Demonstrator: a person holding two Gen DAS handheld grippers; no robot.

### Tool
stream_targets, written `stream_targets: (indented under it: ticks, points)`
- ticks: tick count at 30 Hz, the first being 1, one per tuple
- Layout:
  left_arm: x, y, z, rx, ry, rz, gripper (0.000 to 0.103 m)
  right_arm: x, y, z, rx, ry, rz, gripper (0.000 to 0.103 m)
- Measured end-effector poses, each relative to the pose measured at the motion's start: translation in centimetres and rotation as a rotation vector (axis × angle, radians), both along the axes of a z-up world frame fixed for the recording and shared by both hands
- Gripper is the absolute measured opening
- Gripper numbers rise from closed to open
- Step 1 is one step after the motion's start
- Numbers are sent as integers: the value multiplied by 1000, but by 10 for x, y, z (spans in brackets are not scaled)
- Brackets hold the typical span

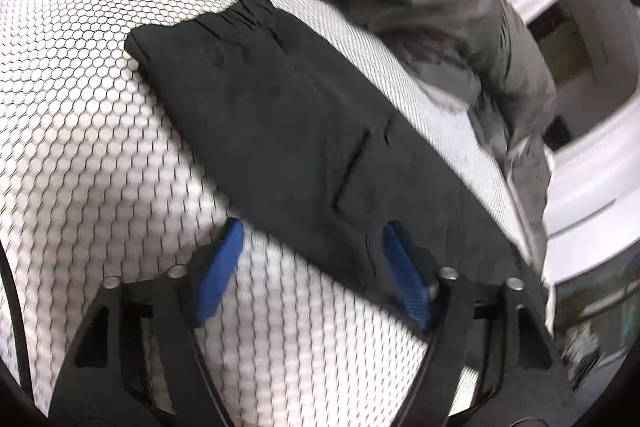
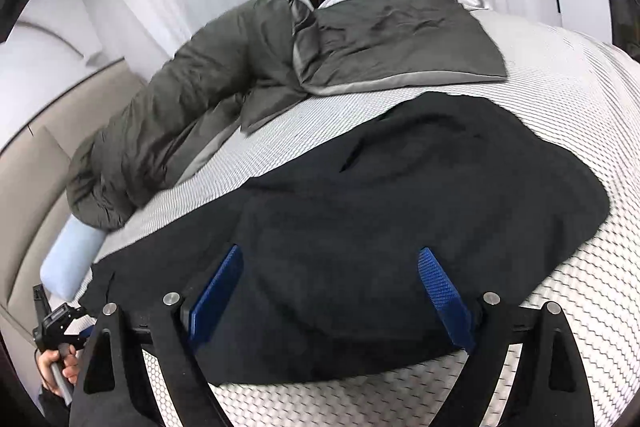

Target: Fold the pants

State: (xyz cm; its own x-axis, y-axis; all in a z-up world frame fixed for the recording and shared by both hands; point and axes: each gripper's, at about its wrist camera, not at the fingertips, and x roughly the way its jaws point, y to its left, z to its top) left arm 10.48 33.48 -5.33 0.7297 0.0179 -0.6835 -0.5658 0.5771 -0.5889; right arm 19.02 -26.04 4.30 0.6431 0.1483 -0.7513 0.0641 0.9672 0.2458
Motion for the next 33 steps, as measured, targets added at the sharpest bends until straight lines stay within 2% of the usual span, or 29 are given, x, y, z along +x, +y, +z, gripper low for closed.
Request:
stream_targets:
  ticks: [1, 3, 6, 10, 12, 13, 16, 19, 20, 21, 23, 24, 27, 29, 31, 33]
  points:
    - [1, 6, -3, -23, -22, 18, 52, -1, -12, 0, 1, -8, -20, 91]
    - [4, 18, -10, -47, -41, 57, 26, -10, -36, 2, 23, -31, -84, 91]
    - [7, 27, -12, -40, -59, 94, 4, -19, -96, -1, 102, 9, -324, 91]
    - [6, 27, 6, 12, -120, 99, 2, -36, -148, -10, 205, 31, -461, 91]
    - [0, 27, 19, 46, -152, 94, 2, -42, -165, -26, 365, 15, -466, 91]
    - [-2, 26, 24, 60, -155, 98, 2, -41, -169, -29, 408, 16, -466, 91]
    - [-4, 28, 29, 102, -130, 131, 2, -30, -165, -26, 396, 10, -425, 91]
    - [-3, 27, 27, 121, -83, 141, 2, -2, -149, -34, 431, 32, -340, 88]
    - [-3, 26, 26, 123, -75, 142, 2, 3, -146, -38, 415, 47, -332, 84]
    - [-2, 26, 25, 127, -66, 143, 2, 10, -140, -41, 386, 57, -331, 61]
    - [-1, 28, 23, 109, -74, 141, 2, 12, -132, -46, 338, 80, -358, 28]
    - [-3, 30, 23, 98, -81, 136, 2, 9, -132, -43, 345, 66, -368, 23]
    - [-12, 30, 24, 95, -86, 106, 2, -5, -129, -13, 365, 11, -314, 21]
    - [-17, 27, 23, 100, -68, 79, 2, -22, -127, 5, 324, 0, -274, 21]
    - [-22, 25, 21, 106, -50, 54, 2, -41, -132, 6, 312, 28, -275, 21]
    - [-23, 24, 14, 125, 8, 31, 3, -51, -140, -9, 287, 113, -289, 26]
